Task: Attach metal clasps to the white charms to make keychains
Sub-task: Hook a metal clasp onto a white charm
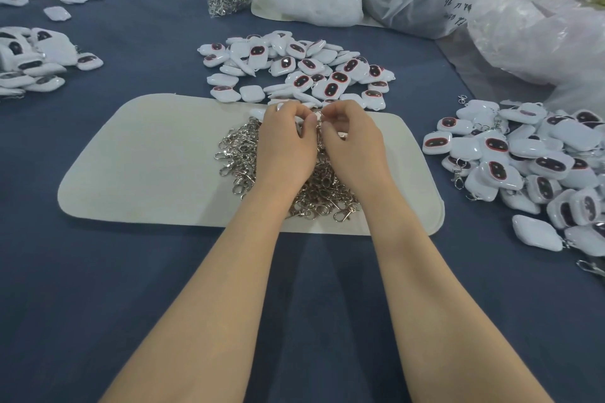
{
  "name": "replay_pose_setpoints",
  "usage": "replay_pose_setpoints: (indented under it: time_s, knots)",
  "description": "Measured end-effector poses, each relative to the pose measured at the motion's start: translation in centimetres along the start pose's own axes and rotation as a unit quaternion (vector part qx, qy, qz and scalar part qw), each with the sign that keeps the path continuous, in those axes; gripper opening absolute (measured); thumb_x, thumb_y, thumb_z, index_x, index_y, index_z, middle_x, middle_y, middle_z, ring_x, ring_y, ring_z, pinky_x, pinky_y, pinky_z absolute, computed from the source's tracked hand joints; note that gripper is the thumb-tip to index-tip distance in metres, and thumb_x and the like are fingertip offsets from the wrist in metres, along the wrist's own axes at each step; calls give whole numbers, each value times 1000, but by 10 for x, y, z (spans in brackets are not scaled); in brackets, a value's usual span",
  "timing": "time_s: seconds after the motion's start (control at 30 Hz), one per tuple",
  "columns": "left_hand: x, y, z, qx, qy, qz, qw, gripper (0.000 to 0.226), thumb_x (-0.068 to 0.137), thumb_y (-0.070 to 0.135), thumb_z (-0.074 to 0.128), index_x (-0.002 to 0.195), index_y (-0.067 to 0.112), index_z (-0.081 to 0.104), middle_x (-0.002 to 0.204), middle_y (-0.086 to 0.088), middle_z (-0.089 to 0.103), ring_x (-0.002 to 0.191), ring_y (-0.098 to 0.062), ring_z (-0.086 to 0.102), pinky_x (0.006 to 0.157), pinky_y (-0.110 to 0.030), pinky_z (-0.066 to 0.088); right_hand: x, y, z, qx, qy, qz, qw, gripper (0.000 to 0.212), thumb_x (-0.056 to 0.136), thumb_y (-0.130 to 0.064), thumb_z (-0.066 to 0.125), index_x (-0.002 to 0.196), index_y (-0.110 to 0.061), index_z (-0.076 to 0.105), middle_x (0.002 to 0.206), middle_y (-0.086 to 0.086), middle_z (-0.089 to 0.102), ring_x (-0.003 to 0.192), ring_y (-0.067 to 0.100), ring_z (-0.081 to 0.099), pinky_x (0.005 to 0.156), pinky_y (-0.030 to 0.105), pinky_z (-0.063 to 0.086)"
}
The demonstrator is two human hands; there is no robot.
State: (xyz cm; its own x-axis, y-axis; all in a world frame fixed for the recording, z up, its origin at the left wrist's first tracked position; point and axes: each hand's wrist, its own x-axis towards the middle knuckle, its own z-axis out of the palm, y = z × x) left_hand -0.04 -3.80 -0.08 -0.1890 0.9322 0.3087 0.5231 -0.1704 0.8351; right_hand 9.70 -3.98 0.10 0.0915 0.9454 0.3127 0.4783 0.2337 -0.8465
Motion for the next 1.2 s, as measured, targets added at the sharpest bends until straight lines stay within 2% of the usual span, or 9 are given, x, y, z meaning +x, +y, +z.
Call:
replay_pose_setpoints:
  time_s: [0.1,0.2,0.3,0.4,0.5,0.6,0.83,1.0,1.2]
  knots:
    - [0,1,0,10,-3,8,1000,7,95,20,52,88,19,55,101,0,49,66,0,44,64,-13,28,1,-1,-1,7,-1,-7,1000,17,91,-6,53,95,-22,56,87,-21,57,81,-9,54,70,-1,38]
    - [-2,1,-1,38,-9,33,999,9,96,16,50,96,12,58,104,0,45,65,-3,43,62,-15,28,0,0,0,-10,7,-19,1000,15,90,-7,55,92,-21,58,87,-14,61,80,-1,56,70,4,42]
    - [-6,4,-2,82,-21,64,994,15,97,16,46,103,8,57,118,-5,46,73,-17,50,70,-29,39,0,2,1,-38,26,-42,998,16,89,-4,54,94,-15,63,94,-3,64,84,7,55,72,9,43]
    - [-8,7,-3,124,-29,74,989,20,99,18,42,108,7,56,126,-7,45,83,-27,55,72,-39,44,0,2,1,-52,34,-62,996,21,89,0,50,98,-12,64,95,0,64,82,8,54,74,16,44]
    - [-7,6,-3,107,-29,73,991,18,97,17,45,107,8,57,125,-6,46,83,-24,55,72,-34,43,0,2,0,-30,33,-54,998,22,89,1,50,96,-17,60,86,-6,61,75,-1,53,69,9,42]
    - [-4,4,-1,79,-24,61,995,14,95,18,50,103,10,59,115,-4,47,74,-17,48,69,-26,36,-1,-1,-1,19,46,-36,998,24,88,2,51,95,-20,54,79,-15,55,72,-11,51,69,6,41]
    - [-1,1,-1,27,-28,8,999,7,93,22,55,91,16,59,90,4,44,74,-14,47,66,-24,33,-1,-5,-1,55,45,-39,997,21,92,-1,50,100,-19,56,85,-16,57,76,-14,53,72,4,42]
    - [1,2,-2,-10,-34,-21,999,11,94,25,54,91,17,61,95,-9,61,75,-17,53,67,-25,36,-1,-4,-2,49,40,-33,997,19,92,-3,52,95,-22,56,86,-17,59,78,-12,55,70,3,40]
    - [1,2,-2,0,-21,-12,1000,13,94,24,53,93,17,64,102,-5,61,73,-12,50,66,-22,33,-1,-2,-1,26,34,-28,999,15,90,-6,56,89,-22,57,81,-19,59,79,-7,56,68,3,40]
